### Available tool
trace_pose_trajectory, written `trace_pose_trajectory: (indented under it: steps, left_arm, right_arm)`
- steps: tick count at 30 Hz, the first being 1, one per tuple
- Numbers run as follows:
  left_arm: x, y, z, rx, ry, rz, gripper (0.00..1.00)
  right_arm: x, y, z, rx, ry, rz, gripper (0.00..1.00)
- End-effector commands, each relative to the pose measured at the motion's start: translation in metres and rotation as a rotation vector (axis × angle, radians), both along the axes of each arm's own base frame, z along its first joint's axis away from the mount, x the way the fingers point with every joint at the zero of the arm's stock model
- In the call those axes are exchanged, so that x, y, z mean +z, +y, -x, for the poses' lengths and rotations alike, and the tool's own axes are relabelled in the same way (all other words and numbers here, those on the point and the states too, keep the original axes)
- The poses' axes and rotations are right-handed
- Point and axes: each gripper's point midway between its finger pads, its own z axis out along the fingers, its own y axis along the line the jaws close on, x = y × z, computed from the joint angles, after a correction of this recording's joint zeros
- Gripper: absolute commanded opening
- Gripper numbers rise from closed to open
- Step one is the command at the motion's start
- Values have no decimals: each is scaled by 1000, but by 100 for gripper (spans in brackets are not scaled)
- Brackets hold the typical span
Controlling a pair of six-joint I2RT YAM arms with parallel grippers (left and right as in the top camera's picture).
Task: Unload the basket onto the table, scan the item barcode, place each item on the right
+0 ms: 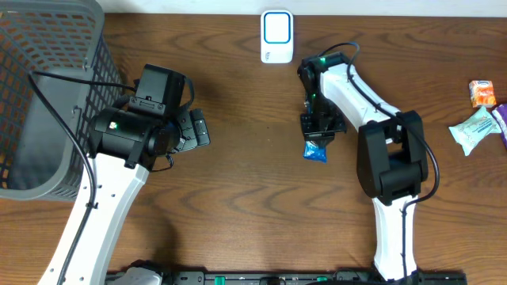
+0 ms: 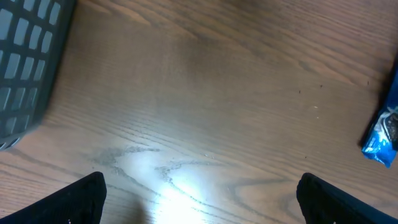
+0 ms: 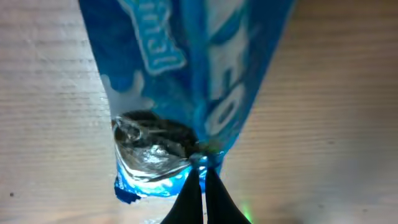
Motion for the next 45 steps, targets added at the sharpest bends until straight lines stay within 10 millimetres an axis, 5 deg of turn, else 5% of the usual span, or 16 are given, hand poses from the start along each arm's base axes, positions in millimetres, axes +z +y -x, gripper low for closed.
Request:
trace_pose_trajectory:
  steps: [1,7,13,25,31,37,39,42,45]
  left_arm:
    - [-2,3,-1,17,6,-10,98]
    - [-2,3,-1,17,6,-10,98]
    - [-2,3,-1,17,6,-10,98]
    - [-2,3,-1,17,6,-10,98]
    - [-2,3,-1,17,6,-10,98]
    - [-2,3,-1,17,6,-10,98]
    - [-2,3,-1,17,6,-10,98]
    - [-2,3,-1,17,6,-10,98]
    - [-2,3,-1,17,6,-10,98]
  right_arm:
    - [23,-5,-33,-16,-123,59,1]
    - [44,-1,-82,-69,-304,11,26]
    - [32,-5,-91,-122,-341,6,22]
    - [-23,1,-106,-131,-435,-40,17]
    - [-2,4,-114,-133,-450,-50,18]
    - [44,4,-106,-115,-403,-40,25]
    - [54,6,-94,-93,-358,-44,39]
    - [57,7,-70,-34,-258,-45,79]
    - [50,4,-51,-12,-182,-22,96]
